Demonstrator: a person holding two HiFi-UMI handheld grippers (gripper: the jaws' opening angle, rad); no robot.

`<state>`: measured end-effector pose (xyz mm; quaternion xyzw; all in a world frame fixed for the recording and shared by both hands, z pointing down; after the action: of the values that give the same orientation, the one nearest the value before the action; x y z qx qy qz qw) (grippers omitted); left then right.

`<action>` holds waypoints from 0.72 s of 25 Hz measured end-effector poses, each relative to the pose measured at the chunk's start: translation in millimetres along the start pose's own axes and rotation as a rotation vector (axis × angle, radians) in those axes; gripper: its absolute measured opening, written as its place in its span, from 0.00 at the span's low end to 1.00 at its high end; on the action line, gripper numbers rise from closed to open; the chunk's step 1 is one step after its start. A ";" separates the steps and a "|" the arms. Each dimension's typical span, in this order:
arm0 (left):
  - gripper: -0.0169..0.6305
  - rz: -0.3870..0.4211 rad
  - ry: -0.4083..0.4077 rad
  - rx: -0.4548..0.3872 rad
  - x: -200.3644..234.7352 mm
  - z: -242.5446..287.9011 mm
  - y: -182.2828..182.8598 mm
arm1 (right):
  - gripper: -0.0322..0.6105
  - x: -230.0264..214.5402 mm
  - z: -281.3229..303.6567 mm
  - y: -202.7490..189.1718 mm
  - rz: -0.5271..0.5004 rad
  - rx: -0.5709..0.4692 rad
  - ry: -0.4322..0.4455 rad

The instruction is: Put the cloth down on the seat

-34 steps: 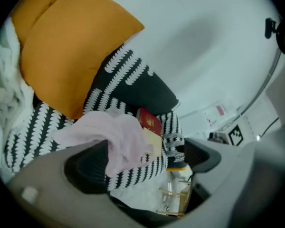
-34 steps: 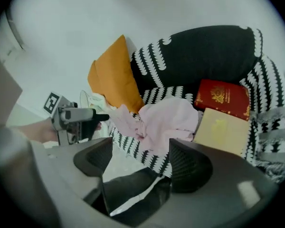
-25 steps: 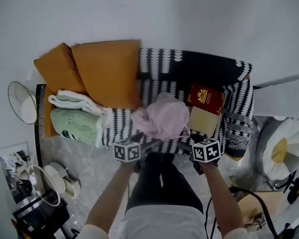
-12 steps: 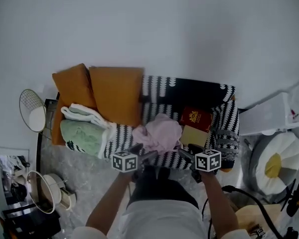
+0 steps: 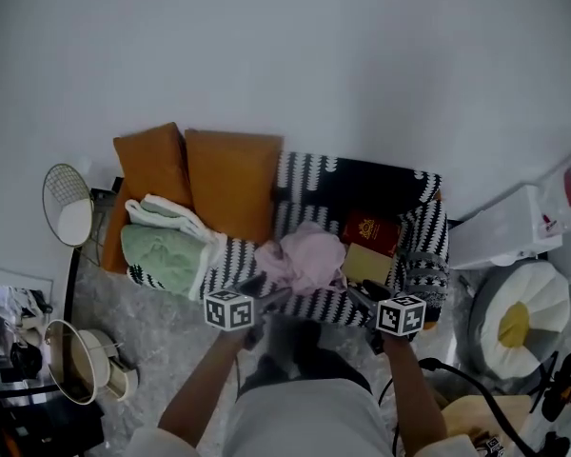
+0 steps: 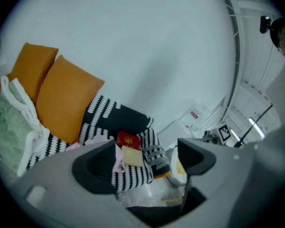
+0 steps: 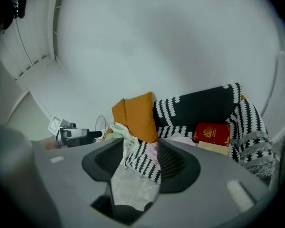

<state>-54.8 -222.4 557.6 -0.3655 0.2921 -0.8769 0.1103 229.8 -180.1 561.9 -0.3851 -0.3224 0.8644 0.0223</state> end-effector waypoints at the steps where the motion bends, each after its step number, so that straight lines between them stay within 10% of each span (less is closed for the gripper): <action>1: 0.63 0.011 0.005 -0.009 -1.7 -9.7 -1.5 | 0.40 7.6 -1.0 -3.6 -0.013 -0.007 -0.005; 18: 0.48 0.173 -0.057 -0.059 -9.7 -160.0 -48.6 | 0.09 162.7 -31.0 -80.9 -0.129 -0.141 -0.124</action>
<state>-159.8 -110.3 490.9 -0.3668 0.3451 -0.8443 0.1829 119.6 -52.6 487.1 -0.3101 -0.4073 0.8585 0.0308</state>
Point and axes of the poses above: the fingertips, and each gripper's own axes: z forward along the fingers, x to its left, y out of its top, the point moved 7 cm from there along -z, backward along the fingers, and after that the axes turned 7 degrees about y, right-handed, at the moved point
